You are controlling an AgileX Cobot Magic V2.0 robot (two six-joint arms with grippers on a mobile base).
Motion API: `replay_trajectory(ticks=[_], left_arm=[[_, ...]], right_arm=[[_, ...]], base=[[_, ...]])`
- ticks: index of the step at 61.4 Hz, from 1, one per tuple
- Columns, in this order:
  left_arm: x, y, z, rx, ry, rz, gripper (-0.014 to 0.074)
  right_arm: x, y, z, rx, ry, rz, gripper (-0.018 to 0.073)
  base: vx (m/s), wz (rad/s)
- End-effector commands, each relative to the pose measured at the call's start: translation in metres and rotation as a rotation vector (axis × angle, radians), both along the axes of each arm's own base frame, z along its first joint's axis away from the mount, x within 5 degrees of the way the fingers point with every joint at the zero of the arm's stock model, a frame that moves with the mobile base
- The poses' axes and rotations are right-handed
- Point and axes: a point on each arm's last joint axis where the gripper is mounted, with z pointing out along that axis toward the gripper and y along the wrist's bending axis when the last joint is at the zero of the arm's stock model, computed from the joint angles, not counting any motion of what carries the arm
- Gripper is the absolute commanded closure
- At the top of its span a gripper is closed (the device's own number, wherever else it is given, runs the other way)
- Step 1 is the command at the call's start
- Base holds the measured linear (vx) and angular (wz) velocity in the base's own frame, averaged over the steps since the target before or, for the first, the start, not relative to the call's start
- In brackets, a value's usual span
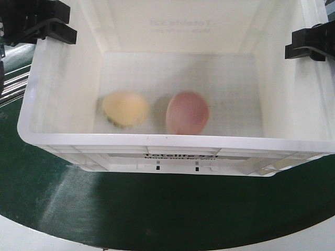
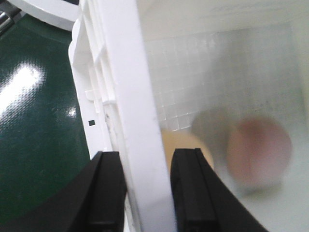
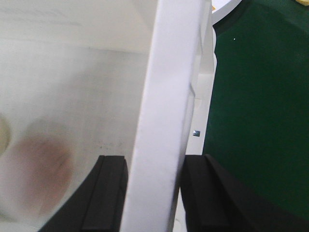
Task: Place moving items into box and shelve
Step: 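Lift the crate off the table with both grippers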
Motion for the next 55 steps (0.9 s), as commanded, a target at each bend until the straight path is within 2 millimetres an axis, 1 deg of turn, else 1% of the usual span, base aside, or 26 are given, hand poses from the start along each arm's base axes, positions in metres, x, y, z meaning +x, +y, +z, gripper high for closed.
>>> replay_trajectory(ticks=[1, 55], left_arm=[[-0.018, -0.0079, 0.0405, -0.196, -0.166, -0.027, 0.0603], [-0.0183, -0.0079, 0.0402, -0.192, -0.164, -0.03, 0.0603]], right_arm=[[-0.0053, 0.0056, 0.0319, 0.115, -0.181, -0.005, 0.0565], [-0.0055, 0.0056, 0.0317, 0.114, -0.179, -0.003, 0.0565]], base=[[0.0, 0.0], [0.0, 0.0]])
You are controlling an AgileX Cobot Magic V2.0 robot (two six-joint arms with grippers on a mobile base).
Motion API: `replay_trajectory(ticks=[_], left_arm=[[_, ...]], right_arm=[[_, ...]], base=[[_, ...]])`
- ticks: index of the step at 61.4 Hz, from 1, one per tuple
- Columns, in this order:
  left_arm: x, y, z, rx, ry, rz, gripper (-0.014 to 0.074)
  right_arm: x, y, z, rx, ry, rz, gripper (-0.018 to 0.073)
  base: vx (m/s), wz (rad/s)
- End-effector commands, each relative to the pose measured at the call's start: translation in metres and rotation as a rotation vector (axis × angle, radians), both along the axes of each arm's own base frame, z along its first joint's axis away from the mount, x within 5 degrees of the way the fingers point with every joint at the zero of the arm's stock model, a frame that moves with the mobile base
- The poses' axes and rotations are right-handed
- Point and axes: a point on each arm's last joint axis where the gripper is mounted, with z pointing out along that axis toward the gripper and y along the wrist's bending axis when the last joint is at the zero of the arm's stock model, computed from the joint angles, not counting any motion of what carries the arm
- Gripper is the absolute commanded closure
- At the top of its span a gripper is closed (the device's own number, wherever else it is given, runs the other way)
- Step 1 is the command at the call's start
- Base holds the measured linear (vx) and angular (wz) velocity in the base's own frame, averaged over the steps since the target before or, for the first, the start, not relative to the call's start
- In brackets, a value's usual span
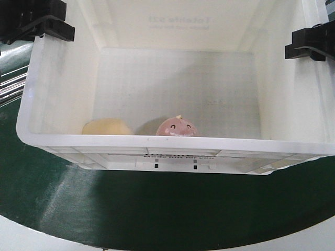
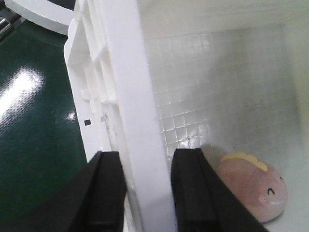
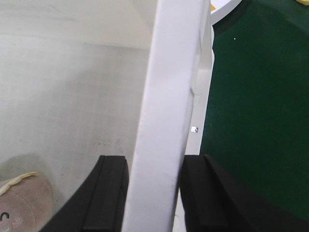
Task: Place moving items into box and shelve
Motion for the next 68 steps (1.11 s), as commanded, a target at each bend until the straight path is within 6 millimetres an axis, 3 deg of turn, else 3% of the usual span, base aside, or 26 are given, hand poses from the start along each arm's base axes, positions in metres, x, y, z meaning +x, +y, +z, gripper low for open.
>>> replay_trajectory(ticks=[1, 68], left_arm=[[-0.0153, -0.0084, 0.0375, -0.188, -0.155, -0.027, 0.0603], [-0.0153, -0.0084, 0.0375, -0.188, -0.155, -0.027, 0.0603]], right_arm=[[-0.0055, 0.0055, 0.0317, 0.112, -0.179, -0.004, 0.0565], [-0.0061, 0.0057, 0.0309, 0.111, -0.169, 0.0, 0.0565]], base=[[0.0, 0.0], [-0.03, 0.01]])
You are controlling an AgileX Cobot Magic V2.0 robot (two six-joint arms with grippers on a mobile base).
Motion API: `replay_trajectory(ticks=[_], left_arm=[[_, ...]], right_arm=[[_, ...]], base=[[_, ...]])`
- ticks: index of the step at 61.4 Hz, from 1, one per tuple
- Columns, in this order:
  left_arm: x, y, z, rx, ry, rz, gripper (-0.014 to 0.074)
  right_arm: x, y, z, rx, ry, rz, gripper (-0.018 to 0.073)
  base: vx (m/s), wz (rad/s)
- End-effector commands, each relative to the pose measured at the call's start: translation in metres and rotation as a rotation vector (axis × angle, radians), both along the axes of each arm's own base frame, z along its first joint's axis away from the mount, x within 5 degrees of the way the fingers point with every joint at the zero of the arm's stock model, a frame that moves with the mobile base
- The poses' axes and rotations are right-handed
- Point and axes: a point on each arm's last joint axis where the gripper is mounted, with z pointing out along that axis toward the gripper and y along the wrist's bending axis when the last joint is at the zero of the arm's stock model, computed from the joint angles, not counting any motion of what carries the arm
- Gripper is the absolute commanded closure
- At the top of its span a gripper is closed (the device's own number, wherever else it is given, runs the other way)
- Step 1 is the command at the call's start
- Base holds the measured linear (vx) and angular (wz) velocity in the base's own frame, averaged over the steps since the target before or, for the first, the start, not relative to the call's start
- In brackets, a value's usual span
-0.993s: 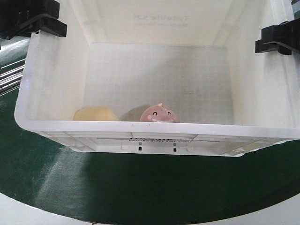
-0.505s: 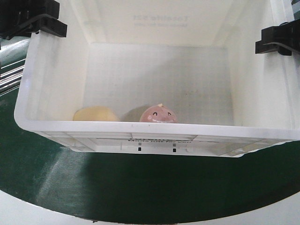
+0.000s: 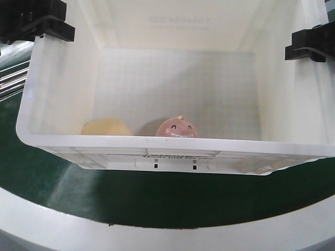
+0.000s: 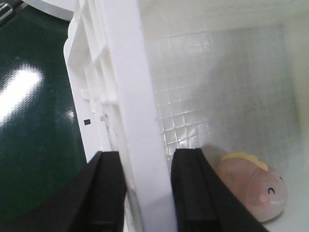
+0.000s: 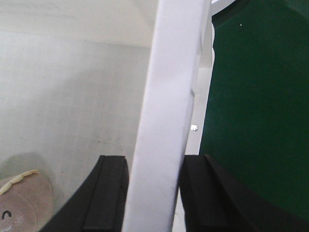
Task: Place moving items into box and shelve
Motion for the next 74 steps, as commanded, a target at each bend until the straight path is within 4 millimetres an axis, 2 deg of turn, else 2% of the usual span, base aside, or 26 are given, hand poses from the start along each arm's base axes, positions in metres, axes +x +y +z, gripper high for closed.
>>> replay_trajectory(ticks=[1, 27, 74], left_arm=[[-0.0153, -0.0084, 0.0375, -0.188, -0.154, -0.026, 0.0603], [-0.0153, -0.0084, 0.0375, -0.188, -0.154, -0.026, 0.0603], [-0.0153, -0.0084, 0.0375, -0.188, -0.154, -0.026, 0.0603]], right_arm=[[-0.0056, 0.0056, 0.0314, 0.112, -0.176, -0.003, 0.0565], [-0.0056, 0.0056, 0.0314, 0.112, -0.176, -0.003, 0.0565], [-0.0056, 0.0056, 0.0314, 0.113, -0.175, -0.004, 0.0565]], base=[[-0.11, 0.02], [-0.11, 0.05], [-0.13, 0.21]])
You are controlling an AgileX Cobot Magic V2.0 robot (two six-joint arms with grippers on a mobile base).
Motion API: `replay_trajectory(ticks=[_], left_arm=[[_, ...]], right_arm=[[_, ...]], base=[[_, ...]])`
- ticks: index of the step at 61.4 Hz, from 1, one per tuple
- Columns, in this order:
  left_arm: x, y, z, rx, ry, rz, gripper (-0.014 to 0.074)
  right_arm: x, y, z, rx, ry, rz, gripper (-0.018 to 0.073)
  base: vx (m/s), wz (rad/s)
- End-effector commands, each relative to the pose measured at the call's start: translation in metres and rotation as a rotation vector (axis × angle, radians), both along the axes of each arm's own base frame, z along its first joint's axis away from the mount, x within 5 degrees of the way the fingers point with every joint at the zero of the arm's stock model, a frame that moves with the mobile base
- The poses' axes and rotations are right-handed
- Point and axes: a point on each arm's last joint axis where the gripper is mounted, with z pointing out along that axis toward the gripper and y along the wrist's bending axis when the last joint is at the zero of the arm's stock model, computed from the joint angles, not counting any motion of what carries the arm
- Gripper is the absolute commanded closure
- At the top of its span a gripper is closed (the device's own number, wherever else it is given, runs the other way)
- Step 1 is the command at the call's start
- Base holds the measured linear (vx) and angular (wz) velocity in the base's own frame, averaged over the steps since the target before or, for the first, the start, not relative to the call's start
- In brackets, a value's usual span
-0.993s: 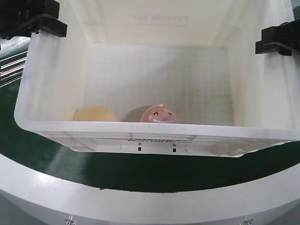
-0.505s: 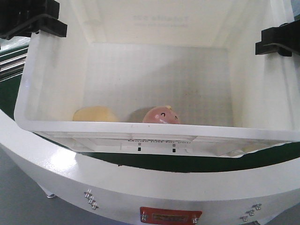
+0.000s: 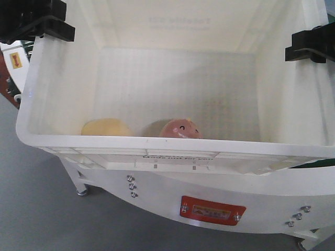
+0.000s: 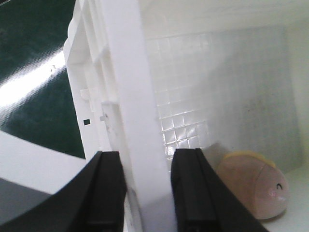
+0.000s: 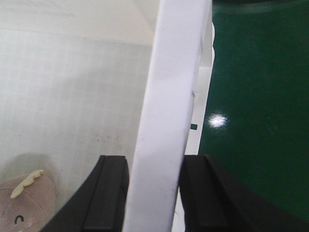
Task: Place moving items into box and shelve
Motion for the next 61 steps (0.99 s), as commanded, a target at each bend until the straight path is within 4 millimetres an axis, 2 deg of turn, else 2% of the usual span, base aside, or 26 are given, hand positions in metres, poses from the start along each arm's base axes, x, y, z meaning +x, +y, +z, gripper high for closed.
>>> replay_trajectory(ticks=[1, 35, 61], left_arm=[[-0.0153, -0.0082, 0.0374, -0.188, -0.153, -0.024, 0.0603], [-0.0153, -0.0082, 0.0374, -0.188, -0.153, -0.024, 0.0603], [-0.0153, -0.0082, 0.0374, -0.188, -0.153, -0.024, 0.0603]], right_arm=[[-0.0051, 0.0057, 0.0318, 0.116, -0.182, -0.005, 0.0565], [-0.0052, 0.0058, 0.0318, 0.117, -0.181, -0.004, 0.0565], [-0.0052, 0.0058, 0.0318, 0.116, -0.181, -0.005, 0.0565]], base=[[-0.17, 0.29], [-0.16, 0.32], [-0.15, 0.52]])
